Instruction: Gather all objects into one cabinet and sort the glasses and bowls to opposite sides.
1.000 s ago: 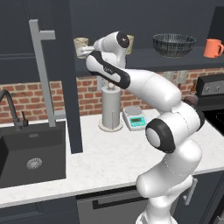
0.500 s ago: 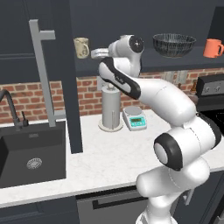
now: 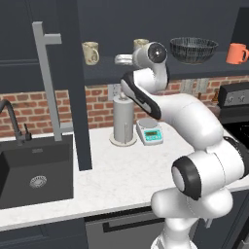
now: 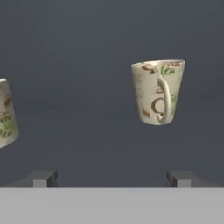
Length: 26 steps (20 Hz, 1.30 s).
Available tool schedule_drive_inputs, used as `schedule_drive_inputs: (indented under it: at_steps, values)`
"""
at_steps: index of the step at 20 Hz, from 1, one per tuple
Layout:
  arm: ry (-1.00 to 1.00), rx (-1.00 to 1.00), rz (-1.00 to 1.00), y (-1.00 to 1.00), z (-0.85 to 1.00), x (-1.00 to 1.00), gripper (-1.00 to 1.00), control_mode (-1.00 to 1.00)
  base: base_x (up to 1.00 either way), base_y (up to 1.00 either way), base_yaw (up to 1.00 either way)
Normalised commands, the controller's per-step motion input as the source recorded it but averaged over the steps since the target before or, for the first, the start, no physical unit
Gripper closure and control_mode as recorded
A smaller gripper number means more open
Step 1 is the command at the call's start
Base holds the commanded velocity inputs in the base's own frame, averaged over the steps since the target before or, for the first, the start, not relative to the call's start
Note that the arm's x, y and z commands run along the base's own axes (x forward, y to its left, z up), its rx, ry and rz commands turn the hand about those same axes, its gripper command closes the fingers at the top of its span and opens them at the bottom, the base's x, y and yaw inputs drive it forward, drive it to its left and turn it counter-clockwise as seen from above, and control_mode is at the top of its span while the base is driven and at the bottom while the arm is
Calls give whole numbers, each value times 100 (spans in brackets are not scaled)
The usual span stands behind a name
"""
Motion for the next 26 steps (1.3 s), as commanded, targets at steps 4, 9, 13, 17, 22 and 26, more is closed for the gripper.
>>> schedule_drive_inputs:
  at_steps: [4,9,13,17,22,26]
  values:
    - [0,0,-11,-56,29,0,-100,-100,0,0,0]
    - [0,0,-6,-52,24,0,-100,-100,0,0,0]
    - [0,0,-1,-47,11,0,-100,-100,0,0,0]
    - [-1,0,0,-11,0,0,-100,-100,0,0,0]
    - [-2,0,6,14,0,0,-100,-100,0,0,0]
    - [0,0,9,25,0,1,-100,-100,0,0,0]
